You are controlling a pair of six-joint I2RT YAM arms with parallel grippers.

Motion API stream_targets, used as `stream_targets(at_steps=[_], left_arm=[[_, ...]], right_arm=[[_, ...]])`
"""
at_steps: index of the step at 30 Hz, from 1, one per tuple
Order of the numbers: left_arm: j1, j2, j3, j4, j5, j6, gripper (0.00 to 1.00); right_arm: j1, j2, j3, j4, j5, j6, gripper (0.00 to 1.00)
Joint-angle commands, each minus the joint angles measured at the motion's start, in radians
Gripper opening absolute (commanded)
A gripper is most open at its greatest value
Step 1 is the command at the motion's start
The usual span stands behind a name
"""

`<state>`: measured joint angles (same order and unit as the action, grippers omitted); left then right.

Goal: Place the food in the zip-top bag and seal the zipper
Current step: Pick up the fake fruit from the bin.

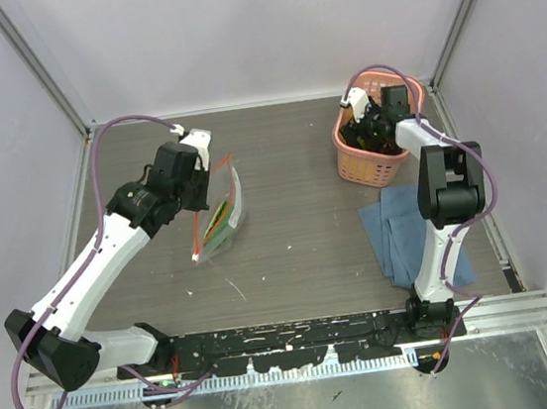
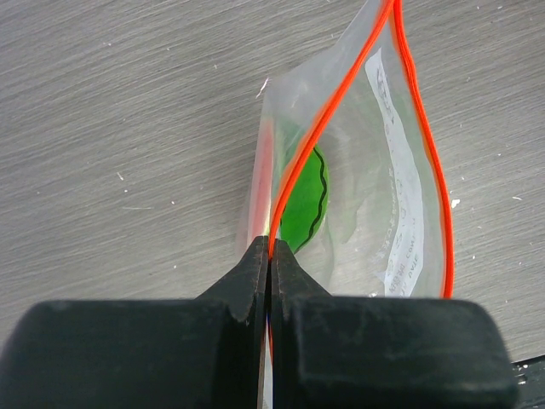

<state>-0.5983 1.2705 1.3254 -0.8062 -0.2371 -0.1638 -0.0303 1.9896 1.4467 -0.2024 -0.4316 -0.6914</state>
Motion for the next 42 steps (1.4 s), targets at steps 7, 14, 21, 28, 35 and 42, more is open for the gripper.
stream_targets(at_steps=[7, 14, 21, 28, 35, 42], left_arm=[[0.012, -0.008, 0.046, 0.007, 0.015, -0.003, 0.0], [0.012, -0.008, 0.046, 0.006, 0.019, -0.003, 0.0], [0.012, -0.009, 0.046, 0.006, 0.021, -0.003, 0.0], [0.015, -0.008, 0.047, 0.005, 0.02, -0.006, 0.0], [0.018, -0.022, 0.045, 0.008, 0.034, -0.009, 0.0], [0.024, -0.029, 0.044, 0.01, 0.045, -0.013, 0.0]], right_arm=[[-0.009, 0.095, 0.075, -0.025, -0.047, -0.138, 0.87], [-0.011, 0.124, 0.087, -0.057, -0.033, -0.153, 0.89], [-0.011, 0.133, 0.106, -0.081, -0.008, -0.139, 0.85], [-0.011, 0.021, 0.058, 0.008, -0.016, -0.046, 0.68], [-0.011, -0.106, -0.004, 0.098, -0.035, 0.055, 0.58], [-0.011, -0.22, -0.089, 0.176, 0.04, 0.162, 0.53]])
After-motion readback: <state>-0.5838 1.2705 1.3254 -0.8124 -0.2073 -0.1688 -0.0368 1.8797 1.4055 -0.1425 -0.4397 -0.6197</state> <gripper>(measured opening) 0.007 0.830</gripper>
